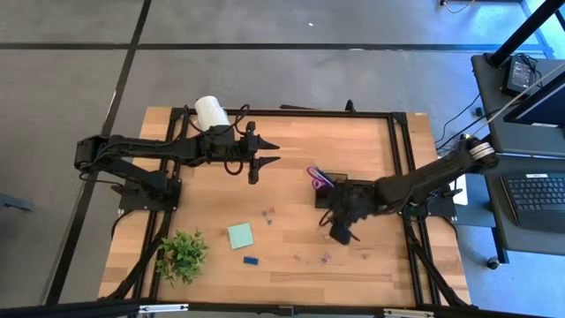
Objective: Pick and place office supplies into organizer
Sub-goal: Put the black pen into the black desk organizer
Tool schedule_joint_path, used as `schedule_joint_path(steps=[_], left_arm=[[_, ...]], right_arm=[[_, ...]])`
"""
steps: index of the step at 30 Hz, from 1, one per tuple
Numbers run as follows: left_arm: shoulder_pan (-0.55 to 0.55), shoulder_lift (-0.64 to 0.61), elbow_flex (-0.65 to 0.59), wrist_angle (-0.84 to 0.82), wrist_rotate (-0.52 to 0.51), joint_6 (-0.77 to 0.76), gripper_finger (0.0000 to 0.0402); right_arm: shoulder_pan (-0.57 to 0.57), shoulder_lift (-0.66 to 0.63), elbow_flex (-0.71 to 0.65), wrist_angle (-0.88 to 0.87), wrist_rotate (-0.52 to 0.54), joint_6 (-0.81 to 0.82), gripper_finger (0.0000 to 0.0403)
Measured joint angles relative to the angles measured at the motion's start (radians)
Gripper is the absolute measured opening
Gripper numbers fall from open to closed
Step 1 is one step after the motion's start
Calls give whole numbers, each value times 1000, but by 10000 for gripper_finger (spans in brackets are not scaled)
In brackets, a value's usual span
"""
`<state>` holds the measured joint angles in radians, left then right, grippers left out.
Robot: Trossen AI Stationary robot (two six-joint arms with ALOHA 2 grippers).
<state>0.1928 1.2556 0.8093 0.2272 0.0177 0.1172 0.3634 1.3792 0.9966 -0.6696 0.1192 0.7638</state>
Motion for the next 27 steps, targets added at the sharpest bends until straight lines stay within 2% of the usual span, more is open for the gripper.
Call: schedule_joint_path(steps=[5, 10, 21, 27], left_arm=[[0, 0, 0, 0, 0, -1, 143], [0, 0, 0, 0, 0, -1, 143], [0, 0, 0, 0, 0, -9, 143], [0, 0, 0, 1, 0, -9, 143]], right_arm=[[-62, -118, 1, 56, 179, -121, 52], [-125, -182, 2, 96, 279, -275, 52], [-280, -186, 2, 164, 289, -537, 52], [-339, -186, -49, 211, 217, -614, 52]])
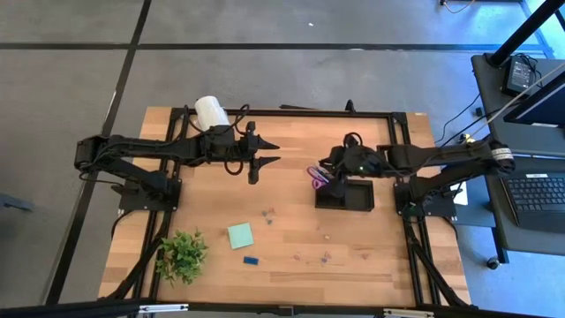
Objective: Pick and place office supplies into organizer
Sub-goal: Put the black pen into the black desk organizer
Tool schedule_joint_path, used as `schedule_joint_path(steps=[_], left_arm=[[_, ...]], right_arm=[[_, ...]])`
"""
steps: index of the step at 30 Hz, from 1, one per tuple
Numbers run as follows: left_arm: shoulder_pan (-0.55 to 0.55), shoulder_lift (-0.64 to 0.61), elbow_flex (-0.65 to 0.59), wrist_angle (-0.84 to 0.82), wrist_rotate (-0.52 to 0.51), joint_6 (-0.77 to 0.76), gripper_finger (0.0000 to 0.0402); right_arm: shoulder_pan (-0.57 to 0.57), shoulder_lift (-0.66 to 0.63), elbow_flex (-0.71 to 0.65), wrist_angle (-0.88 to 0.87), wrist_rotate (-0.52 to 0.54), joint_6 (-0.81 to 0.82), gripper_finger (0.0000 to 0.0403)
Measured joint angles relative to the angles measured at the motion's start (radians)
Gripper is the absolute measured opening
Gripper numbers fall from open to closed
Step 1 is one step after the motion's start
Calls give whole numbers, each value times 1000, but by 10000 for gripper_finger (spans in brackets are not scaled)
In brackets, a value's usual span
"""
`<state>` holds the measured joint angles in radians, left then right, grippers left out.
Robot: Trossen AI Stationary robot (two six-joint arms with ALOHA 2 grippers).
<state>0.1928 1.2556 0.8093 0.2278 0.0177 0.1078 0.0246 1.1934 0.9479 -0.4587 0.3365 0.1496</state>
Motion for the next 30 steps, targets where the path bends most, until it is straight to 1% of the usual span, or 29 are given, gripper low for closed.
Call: schedule_joint_path(steps=[5, 10, 13, 19, 23, 30], left_arm=[[0, 0, 0, 0, 0, 0, 143], [0, 0, 0, 0, 0, 0, 143], [0, 0, 0, 0, 0, 0, 143], [0, 0, 0, 0, 0, 0, 143], [0, 0, 0, 0, 0, 0, 143], [0, 0, 0, 0, 0, 0, 143]], right_arm=[[-28, 1, -71, 81, -40, -17, 52], [-34, 1, -131, 108, -46, 6, 52], [-34, 0, -176, 167, -50, 31, 54], [-34, 0, -250, 225, -69, 69, 55], [-34, 0, -267, 238, -68, 85, 58], [-34, 0, -268, 236, -69, 80, 75]])
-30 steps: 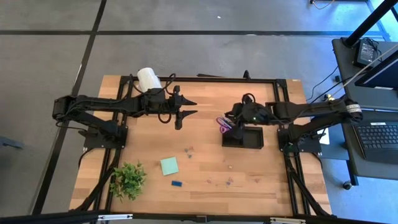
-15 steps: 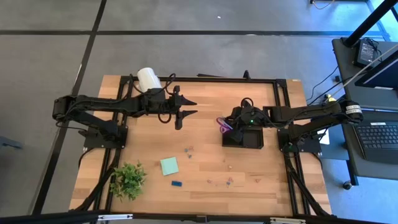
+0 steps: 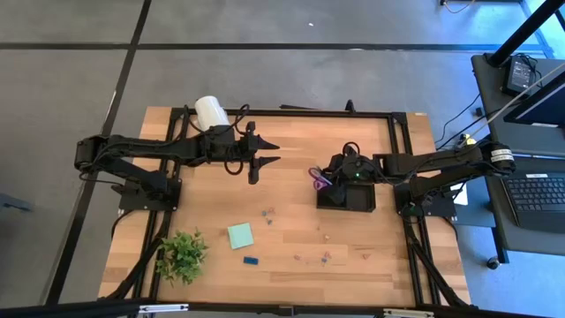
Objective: Pick and place office supplies into organizer
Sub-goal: Put the black pen into the black desk organizer, then put the light blue sticky notes into the black desk organizer
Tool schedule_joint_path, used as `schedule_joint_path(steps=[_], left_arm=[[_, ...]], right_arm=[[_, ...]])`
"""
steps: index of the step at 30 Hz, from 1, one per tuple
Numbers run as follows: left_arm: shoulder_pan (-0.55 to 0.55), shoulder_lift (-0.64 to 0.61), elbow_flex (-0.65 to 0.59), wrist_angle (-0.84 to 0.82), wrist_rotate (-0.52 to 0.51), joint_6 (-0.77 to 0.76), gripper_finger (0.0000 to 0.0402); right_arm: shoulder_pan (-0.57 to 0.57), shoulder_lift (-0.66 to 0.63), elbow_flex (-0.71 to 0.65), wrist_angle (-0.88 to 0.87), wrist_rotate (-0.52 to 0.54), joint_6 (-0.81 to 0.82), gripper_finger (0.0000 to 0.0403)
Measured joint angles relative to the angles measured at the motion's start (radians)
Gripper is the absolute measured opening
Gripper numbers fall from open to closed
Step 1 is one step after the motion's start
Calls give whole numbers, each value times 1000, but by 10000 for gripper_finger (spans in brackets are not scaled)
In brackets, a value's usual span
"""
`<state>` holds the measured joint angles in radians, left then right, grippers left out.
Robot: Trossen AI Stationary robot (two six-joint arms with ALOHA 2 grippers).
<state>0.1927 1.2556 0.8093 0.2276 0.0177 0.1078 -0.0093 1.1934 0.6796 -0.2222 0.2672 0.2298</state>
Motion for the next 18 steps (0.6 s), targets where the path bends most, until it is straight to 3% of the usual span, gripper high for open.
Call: schedule_joint_path(steps=[9, 18], left_arm=[[0, 0, 0, 0, 0, 0, 143], [0, 0, 0, 0, 0, 2, 143]], right_arm=[[0, 0, 0, 1, -3, 0, 105], [0, 0, 14, -31, -10, 4, 199]])
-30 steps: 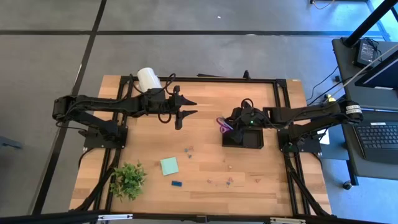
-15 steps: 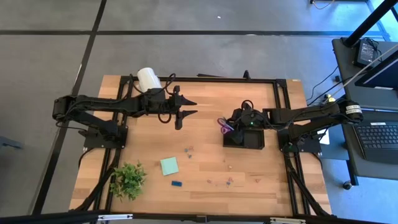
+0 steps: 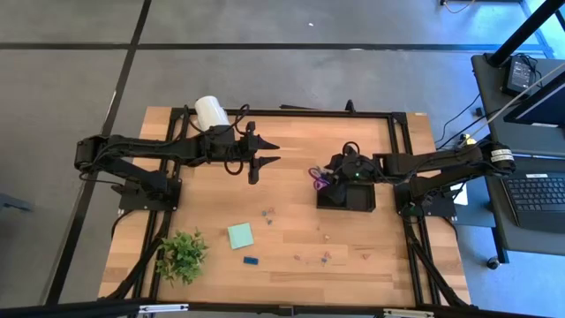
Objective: Pick and place office supplies into organizer
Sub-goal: Put the light blue sticky notes into the black desk organizer
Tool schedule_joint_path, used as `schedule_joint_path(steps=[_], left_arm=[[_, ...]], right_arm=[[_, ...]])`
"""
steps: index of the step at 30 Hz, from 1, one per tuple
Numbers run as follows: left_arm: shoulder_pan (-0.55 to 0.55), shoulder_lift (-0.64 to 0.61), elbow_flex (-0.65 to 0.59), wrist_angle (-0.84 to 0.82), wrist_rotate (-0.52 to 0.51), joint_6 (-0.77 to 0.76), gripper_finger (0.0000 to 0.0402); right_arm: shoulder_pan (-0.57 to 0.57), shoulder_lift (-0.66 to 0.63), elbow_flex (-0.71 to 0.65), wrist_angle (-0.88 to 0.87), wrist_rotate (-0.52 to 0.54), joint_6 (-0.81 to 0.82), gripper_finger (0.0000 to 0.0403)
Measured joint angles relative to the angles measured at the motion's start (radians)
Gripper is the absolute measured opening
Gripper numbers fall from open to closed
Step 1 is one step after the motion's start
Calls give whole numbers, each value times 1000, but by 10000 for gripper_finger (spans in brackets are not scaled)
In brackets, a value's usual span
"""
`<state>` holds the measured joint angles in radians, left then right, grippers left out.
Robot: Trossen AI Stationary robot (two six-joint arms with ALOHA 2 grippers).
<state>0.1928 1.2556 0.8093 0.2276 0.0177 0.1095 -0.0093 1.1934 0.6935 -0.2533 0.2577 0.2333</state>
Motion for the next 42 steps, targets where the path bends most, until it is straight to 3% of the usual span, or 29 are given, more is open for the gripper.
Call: schedule_joint_path(steps=[6, 10, 16, 19, 24, 29, 33, 42], left_arm=[[-1, 0, 1, -8, 24, 8, 143], [-11, 0, 66, -217, 63, 21, 143], [-150, 0, 201, -625, -137, 359, 143], [-238, 0, 245, -753, -228, 425, 143], [-399, 0, 261, -906, -365, 429, 143], [-550, 14, 261, -1054, -396, 418, 143], [-656, 60, 261, -1132, -417, 319, 143], [-817, 247, 260, -1106, -429, 118, 143]], right_arm=[[0, 0, 170, -249, 3, -2, 235], [0, 0, 315, -370, 3, 26, 238], [0, 0, 442, -437, 3, 25, 235], [0, -1, 462, -434, 3, 20, 234], [0, 0, 463, -455, 3, 20, 234], [0, 0, 463, -457, 4, 20, 234], [0, 0, 463, -456, 11, 22, 234], [0, 0, 462, -453, 11, 27, 234]])
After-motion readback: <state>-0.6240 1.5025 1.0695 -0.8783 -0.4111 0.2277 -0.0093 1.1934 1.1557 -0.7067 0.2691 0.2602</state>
